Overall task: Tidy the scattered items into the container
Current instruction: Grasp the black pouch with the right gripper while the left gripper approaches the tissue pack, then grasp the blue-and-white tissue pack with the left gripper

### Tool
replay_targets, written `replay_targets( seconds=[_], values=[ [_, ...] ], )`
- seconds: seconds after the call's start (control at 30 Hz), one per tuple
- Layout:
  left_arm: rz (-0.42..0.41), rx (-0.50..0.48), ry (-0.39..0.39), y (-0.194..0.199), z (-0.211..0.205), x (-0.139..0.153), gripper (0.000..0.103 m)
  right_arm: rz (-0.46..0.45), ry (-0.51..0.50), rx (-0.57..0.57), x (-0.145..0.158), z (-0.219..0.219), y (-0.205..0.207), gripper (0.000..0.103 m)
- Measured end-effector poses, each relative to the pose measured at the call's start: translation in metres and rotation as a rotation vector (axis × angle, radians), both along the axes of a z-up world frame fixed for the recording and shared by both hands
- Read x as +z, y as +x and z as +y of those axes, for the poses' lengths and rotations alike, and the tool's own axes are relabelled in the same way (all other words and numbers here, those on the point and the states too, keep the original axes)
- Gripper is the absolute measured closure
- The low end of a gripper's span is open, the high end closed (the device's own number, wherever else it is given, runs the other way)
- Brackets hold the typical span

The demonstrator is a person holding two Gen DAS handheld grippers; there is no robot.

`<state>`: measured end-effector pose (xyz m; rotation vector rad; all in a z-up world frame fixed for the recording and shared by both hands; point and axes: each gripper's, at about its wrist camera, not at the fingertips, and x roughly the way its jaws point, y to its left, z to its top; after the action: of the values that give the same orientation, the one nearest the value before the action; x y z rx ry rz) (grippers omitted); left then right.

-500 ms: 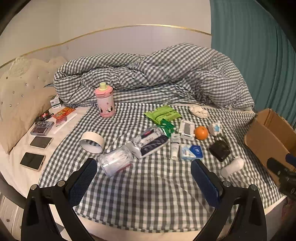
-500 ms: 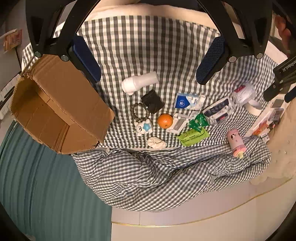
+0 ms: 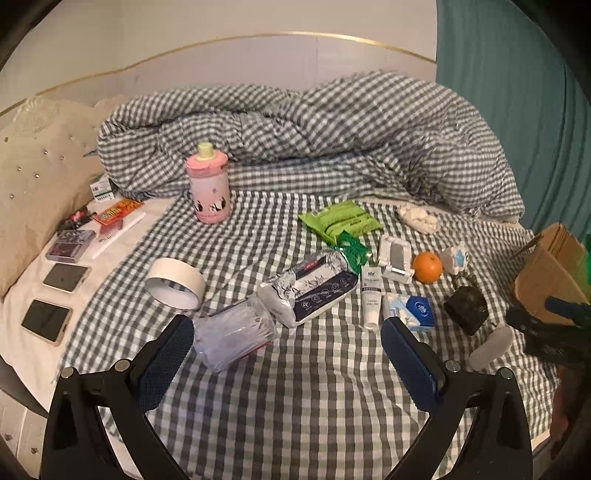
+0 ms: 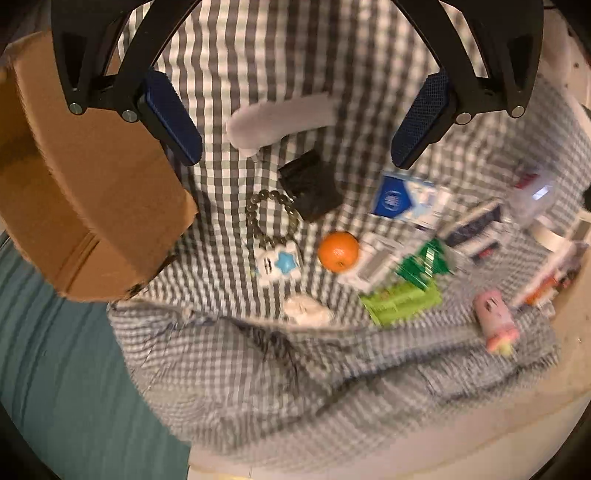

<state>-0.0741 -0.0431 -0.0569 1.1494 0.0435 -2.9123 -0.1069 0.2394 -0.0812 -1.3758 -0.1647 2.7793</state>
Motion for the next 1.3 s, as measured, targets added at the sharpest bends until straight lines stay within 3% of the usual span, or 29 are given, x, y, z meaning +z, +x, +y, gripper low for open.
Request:
replay_targets(
  seconds=[0.37,0.47,0.53,0.6,0.67,0.77,0.87,1.07,1.2,1.3],
  values=[
    [-0.101,-0.010,-0.036,-0.050,0.014,-0.045,0.000,-0.082,0.031,0.033,-0.045,0.005,-0.071,0.014],
    [-0.111,-0.014,-0.047,-0.056,0.017,-0.051,0.000,-0.109,0.044,0.024,-0.057,0.009,-0.082,0.030],
    [-0.123,-0.013,-0.061,-0.060,0.020,-0.056,0.000,-0.126,0.000,0.019,-0.060,0.014,-0.085,0.039],
    [-0.133,-0.015,-0.065,-0.063,0.022,-0.060,0.000,-0.128,-0.045,0.028,-0.060,0.014,-0.085,0.058],
    [-0.138,-0.019,-0.065,-0.066,0.024,-0.063,0.000,-0.131,-0.054,0.041,-0.058,0.010,-0.082,0.070],
    [-0.143,-0.023,-0.059,-0.069,0.027,-0.065,0.000,-0.143,-0.045,0.080,-0.057,0.001,-0.076,0.079],
    [-0.140,-0.030,-0.068,-0.070,0.031,-0.064,0.000,-0.148,-0.113,0.130,-0.050,-0.002,-0.064,0.094],
    [-0.135,-0.062,-0.046,-0.076,0.043,-0.064,0.000,-0.091,-0.164,0.119,-0.031,0.001,-0.040,0.095],
    [-0.163,-0.177,0.003,-0.083,0.071,-0.072,0.000,-0.043,-0.195,0.093,-0.015,0.012,-0.032,0.095],
    [-0.190,-0.206,-0.004,-0.089,0.097,-0.082,0.000,-0.032,-0.205,0.077,-0.012,0.020,-0.028,0.095]
  ],
)
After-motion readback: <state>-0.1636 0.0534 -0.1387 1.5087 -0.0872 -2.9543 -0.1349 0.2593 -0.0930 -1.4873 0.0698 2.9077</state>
